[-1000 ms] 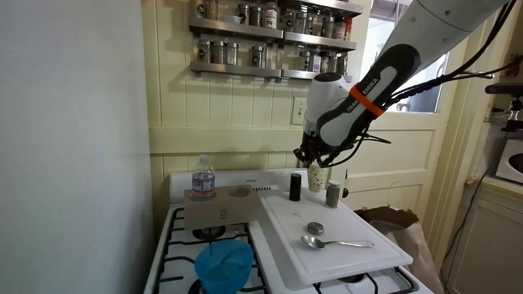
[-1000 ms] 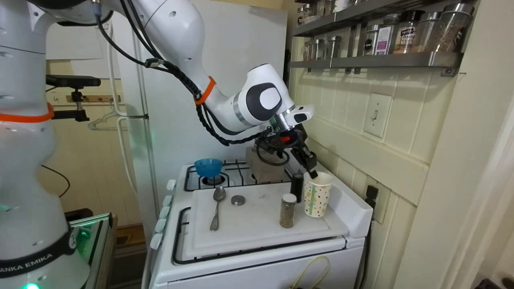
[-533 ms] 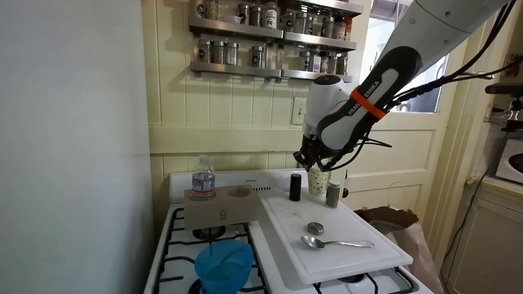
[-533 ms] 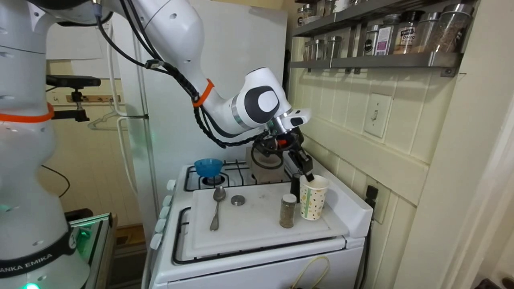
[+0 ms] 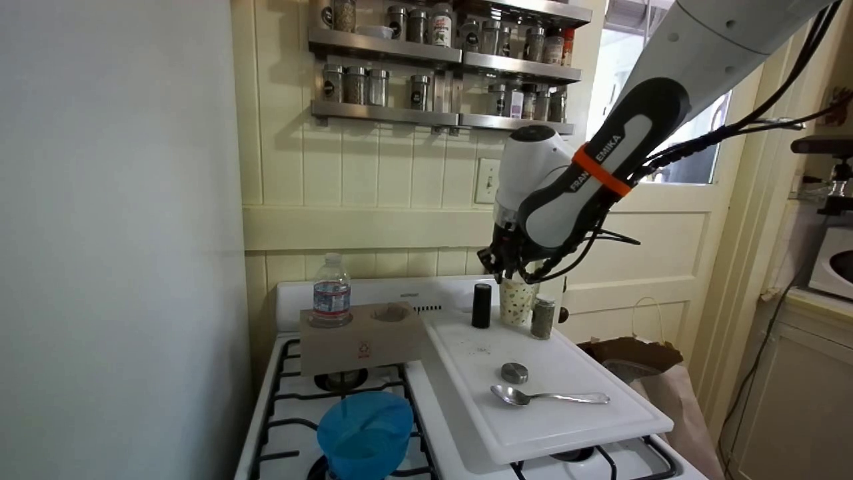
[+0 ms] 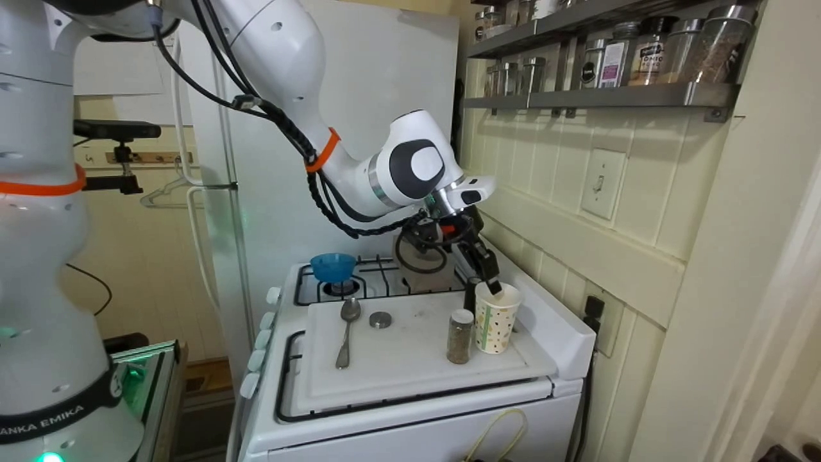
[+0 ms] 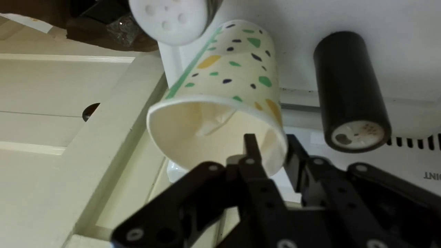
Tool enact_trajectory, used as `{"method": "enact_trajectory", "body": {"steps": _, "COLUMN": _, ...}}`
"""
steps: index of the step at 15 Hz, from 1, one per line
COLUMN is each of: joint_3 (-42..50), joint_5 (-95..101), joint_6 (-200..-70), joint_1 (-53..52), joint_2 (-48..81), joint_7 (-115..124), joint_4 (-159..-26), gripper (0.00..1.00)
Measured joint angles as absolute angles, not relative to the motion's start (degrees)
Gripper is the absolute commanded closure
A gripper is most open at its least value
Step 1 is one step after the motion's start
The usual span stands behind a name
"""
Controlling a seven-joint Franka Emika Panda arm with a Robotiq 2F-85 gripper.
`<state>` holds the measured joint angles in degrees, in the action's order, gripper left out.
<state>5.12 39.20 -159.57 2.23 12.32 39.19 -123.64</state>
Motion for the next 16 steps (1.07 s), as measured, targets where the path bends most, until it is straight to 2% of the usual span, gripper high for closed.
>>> {"method": "enact_trajectory", "body": {"steps": 5, "joint_3": 5.35, "joint_5": 40.26, "joint_6": -159.29, "joint_1": 2.21, "joint_2": 11.41, "joint_7": 39.83, "joint_4": -123.56, "gripper": 0.05}}
{"method": "enact_trajectory", "body": {"steps": 6, "joint_3": 5.32, "joint_5": 40.32, "joint_6": -159.02, "joint_1": 2.18, "joint_2": 10.69, "joint_7": 39.74, "joint_4": -123.50, "gripper": 0.01}}
{"method": "enact_trajectory", "body": {"steps": 11, "joint_3": 3.17, "joint_5": 36.83, "joint_6": -159.03, "joint_1": 2.08, "joint_2": 5.21, "joint_7": 33.80, "joint_4": -123.69, "gripper": 0.00}}
{"method": "enact_trajectory", "body": {"steps": 16, "joint_3": -2.42, "joint_5": 13.93, "joint_6": -161.66, "joint_1": 0.91, "joint_2": 3.76, "joint_7": 11.51, "joint_4": -126.66, "gripper": 0.00}}
